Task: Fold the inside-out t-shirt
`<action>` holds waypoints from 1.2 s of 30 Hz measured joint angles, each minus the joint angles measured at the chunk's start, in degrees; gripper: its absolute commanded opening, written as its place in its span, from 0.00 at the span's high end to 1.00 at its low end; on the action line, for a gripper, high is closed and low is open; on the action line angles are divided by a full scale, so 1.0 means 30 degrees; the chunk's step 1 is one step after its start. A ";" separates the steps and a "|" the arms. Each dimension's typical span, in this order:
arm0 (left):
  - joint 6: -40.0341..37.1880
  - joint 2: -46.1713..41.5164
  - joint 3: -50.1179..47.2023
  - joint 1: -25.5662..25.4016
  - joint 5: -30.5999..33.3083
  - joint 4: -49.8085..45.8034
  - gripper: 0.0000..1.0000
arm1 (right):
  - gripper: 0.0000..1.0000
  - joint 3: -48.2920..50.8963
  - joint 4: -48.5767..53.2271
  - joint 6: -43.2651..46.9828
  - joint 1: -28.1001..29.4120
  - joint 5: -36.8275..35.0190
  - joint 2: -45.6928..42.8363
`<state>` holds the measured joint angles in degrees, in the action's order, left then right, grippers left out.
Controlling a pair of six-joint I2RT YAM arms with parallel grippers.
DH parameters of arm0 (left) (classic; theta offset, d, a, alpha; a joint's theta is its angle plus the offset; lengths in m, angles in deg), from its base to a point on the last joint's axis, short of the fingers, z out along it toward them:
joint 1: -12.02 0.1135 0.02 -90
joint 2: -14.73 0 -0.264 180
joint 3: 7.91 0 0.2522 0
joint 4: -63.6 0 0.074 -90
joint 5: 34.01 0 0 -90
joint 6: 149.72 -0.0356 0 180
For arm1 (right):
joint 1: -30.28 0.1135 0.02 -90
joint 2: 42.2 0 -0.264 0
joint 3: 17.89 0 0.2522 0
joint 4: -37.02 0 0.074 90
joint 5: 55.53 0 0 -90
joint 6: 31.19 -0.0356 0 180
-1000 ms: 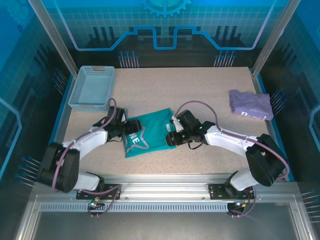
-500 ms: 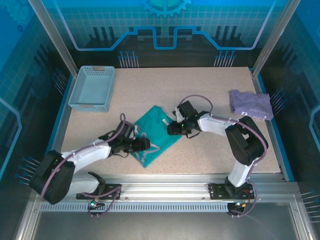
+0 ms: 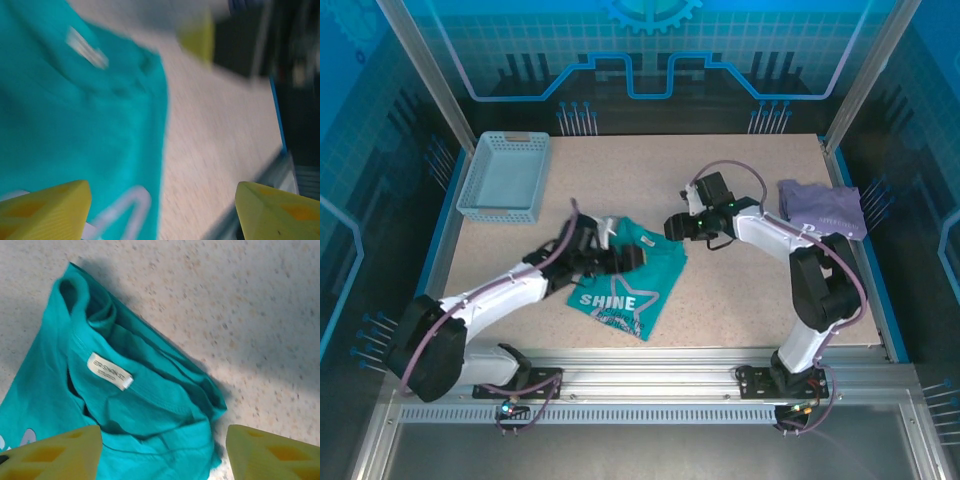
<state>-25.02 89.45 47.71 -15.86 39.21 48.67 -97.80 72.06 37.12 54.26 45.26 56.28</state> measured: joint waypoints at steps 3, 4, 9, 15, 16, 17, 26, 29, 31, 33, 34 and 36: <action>-0.0991 0.1705 0.1814 0.2382 0.1005 -0.0743 0.15 | 0.20 0.0525 0.0138 -0.0459 0.0160 -0.0408 0.0058; -0.1246 0.2674 0.2565 0.2929 0.1151 -0.0940 0.15 | 0.19 0.0539 0.0211 -0.0597 0.0255 -0.0503 0.0146; -0.2586 0.7548 0.5501 0.4459 0.1166 -0.1996 0.14 | 0.16 0.0510 0.0175 -0.1253 0.0663 -0.0597 0.1188; -0.4036 1.1315 0.8531 0.4466 0.0328 -0.3956 0.15 | 0.18 -0.0364 0.0342 -0.1770 0.1552 -0.1100 0.3118; -0.4240 1.1679 0.8910 0.4473 0.0087 -0.4233 0.15 | 0.18 -0.0525 0.0488 -0.1887 0.1581 -0.1166 0.3169; -0.4444 1.1999 0.9282 0.4473 -0.0189 -0.4539 0.16 | 0.20 -0.0612 0.0525 -0.1960 0.1596 -0.1158 0.3198; -0.5748 1.2961 1.0083 0.4452 -0.2601 -0.5683 0.29 | 0.39 -0.1027 0.0750 -0.2769 0.1792 -0.1967 0.3599; -0.5982 1.3289 1.0404 0.4452 -0.3067 -0.6003 0.37 | 0.45 -0.1253 0.0663 -0.2980 0.1843 -0.1967 0.3825; -0.6105 1.3486 1.0579 0.4452 -0.3279 -0.6186 0.43 | 0.49 -0.1392 0.0576 -0.3053 0.1880 -0.1953 0.3978; -0.6178 1.3704 1.0739 0.4452 -0.3424 -0.6324 0.51 | 0.54 -0.1515 0.0517 -0.3147 0.1880 -0.1953 0.4131; -0.6229 1.3821 1.0819 0.4459 -0.3504 -0.6390 0.54 | 0.57 -0.1545 0.0525 -0.3198 0.1880 -0.1974 0.4175; -0.6207 1.3967 1.0899 0.4459 -0.3621 -0.6455 0.60 | 0.63 -0.1559 0.0335 -0.3300 0.1880 -0.1894 0.4211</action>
<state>-43.65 131.35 80.41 -2.49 28.35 29.31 -102.48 73.07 27.22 59.90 39.58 68.91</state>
